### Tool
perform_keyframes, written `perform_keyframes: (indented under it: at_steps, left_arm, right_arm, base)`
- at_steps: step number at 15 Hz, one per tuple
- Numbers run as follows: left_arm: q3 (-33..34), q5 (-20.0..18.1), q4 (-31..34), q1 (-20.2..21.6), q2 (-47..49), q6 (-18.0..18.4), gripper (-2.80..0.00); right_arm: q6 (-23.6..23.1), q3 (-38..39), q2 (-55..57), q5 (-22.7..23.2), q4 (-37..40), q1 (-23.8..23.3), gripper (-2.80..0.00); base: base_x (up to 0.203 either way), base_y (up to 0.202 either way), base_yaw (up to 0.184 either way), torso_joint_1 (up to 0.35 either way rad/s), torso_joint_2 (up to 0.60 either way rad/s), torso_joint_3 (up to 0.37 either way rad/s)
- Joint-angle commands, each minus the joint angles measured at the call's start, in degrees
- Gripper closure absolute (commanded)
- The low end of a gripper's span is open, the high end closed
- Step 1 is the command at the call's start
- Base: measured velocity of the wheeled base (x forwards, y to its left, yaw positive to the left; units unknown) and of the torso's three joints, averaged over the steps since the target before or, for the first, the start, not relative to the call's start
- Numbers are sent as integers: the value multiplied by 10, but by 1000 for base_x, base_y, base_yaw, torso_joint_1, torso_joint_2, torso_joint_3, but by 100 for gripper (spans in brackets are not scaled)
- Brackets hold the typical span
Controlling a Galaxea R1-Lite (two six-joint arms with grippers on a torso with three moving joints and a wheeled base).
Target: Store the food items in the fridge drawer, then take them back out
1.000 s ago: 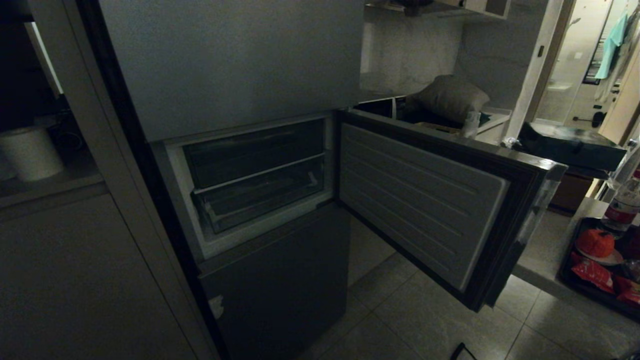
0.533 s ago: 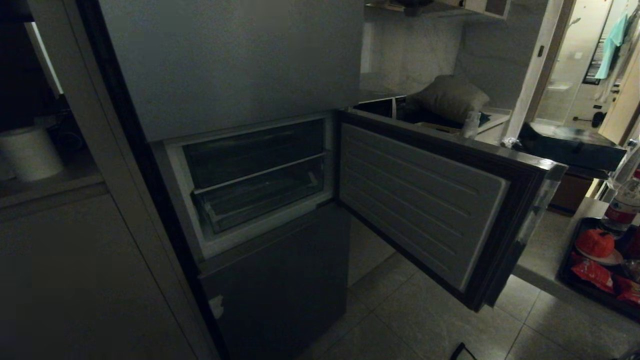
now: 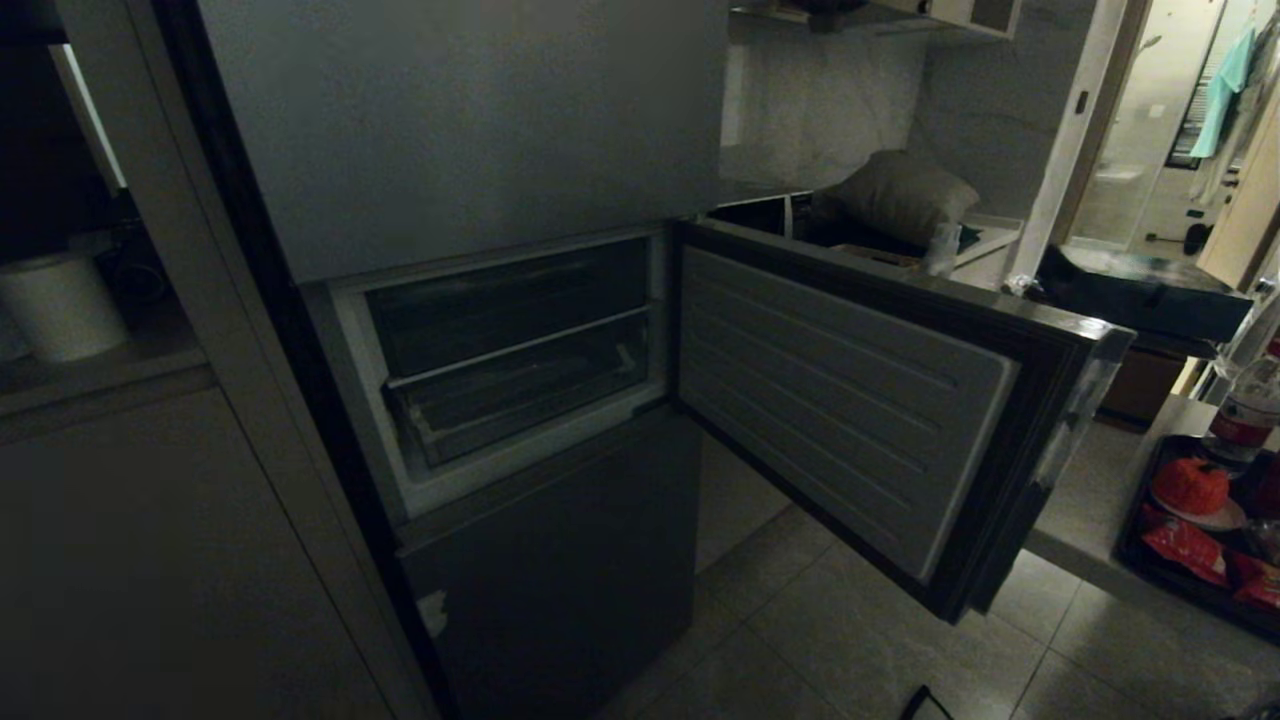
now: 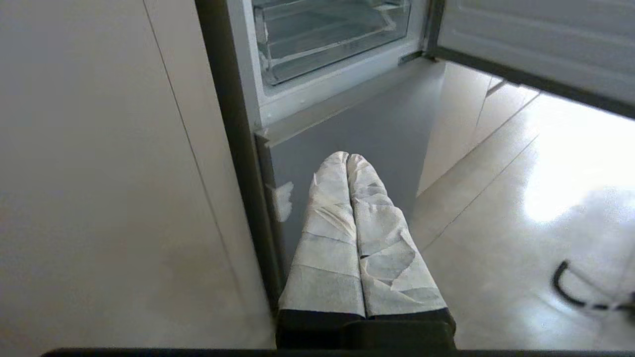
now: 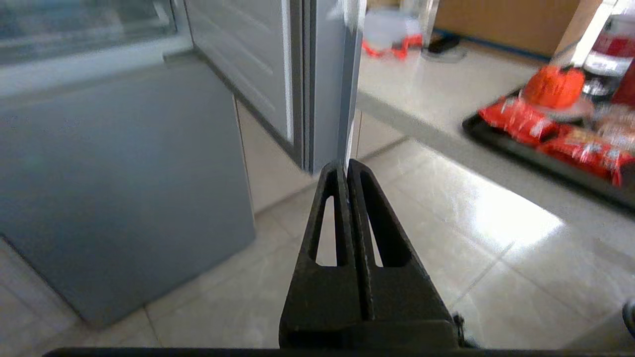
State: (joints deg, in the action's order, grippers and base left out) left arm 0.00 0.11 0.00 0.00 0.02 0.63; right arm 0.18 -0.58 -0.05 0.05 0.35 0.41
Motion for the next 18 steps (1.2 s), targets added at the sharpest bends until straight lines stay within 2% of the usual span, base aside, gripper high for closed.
perform_keyframes:
  at_steps: [1,18]
  left_arm:
    - [0,1,-1,0,0,-5,0]
    - [0,-5,1,0,1,20,0]
  right_arm:
    - [0,5,0,-2,-11,0,0]
    - [3,5,0,-2,-11,0,0]
  base:
    - [0,0,0,0,0,0]
    - [0,0,0,0,0,0]
